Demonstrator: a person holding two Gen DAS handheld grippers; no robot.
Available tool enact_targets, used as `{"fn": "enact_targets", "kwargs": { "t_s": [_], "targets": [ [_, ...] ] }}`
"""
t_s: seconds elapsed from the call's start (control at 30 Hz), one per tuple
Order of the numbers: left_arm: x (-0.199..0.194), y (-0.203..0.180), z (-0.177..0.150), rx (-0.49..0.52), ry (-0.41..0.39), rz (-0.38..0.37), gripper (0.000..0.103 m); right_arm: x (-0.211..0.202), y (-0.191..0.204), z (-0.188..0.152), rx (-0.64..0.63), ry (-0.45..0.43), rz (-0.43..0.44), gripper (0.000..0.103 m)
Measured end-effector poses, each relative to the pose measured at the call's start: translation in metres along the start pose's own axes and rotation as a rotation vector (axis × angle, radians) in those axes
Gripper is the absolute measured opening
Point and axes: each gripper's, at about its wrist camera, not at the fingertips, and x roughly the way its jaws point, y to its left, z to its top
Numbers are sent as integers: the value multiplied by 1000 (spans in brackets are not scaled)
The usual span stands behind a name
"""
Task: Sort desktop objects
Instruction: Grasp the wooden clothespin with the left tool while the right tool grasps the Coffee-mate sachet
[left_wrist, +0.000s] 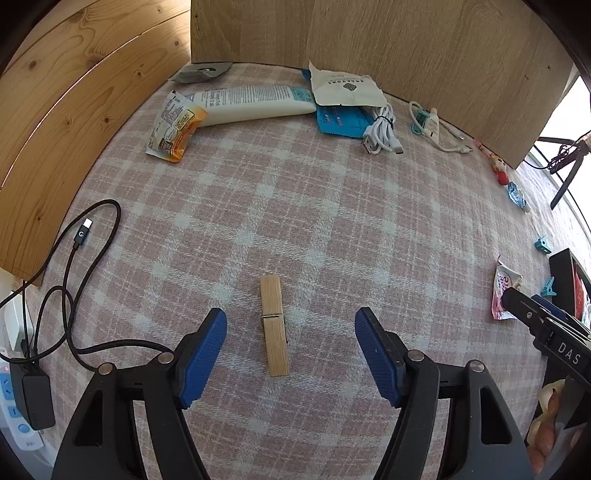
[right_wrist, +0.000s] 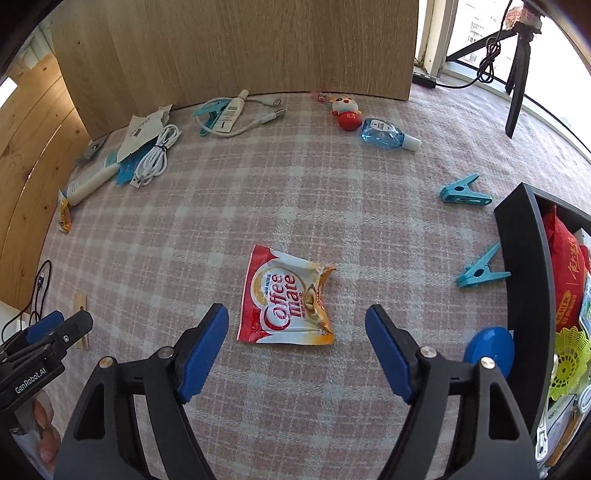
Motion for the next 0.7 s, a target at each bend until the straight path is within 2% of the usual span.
{"fn": "enact_targets", "kwargs": {
  "t_s": [0.2, 0.27, 0.37, 0.4, 0.5, 0.6, 0.63, 0.7],
  "targets": [
    [7, -3, 0, 0, -5, 44, 45, 11, 9, 7, -3, 27, -10, 75],
    [7, -4, 0, -4, -7, 46, 37, 16, 17, 11, -11, 46, -29, 68],
    [6, -7, -3, -1, -21, 60, 34, 19, 28, 12, -39, 44, -72, 67],
    [6, -9, -4, 13, -27, 67, 27, 19, 31, 11, -48, 41, -86, 66],
    [6, -12, -5, 21, -35, 71, 11, 16, 39, 13, -54, 33, -111, 48],
    [6, -11, -5, 12, -36, 65, 11, 12, 39, 14, -30, 35, -91, 42],
    [6, -10, -6, 7, -36, 61, 11, 11, 37, 15, -18, 35, -86, 31],
    [6, -8, -7, -5, -35, 47, 11, 9, 37, 16, 2, 43, -63, 31]
  ]
}}
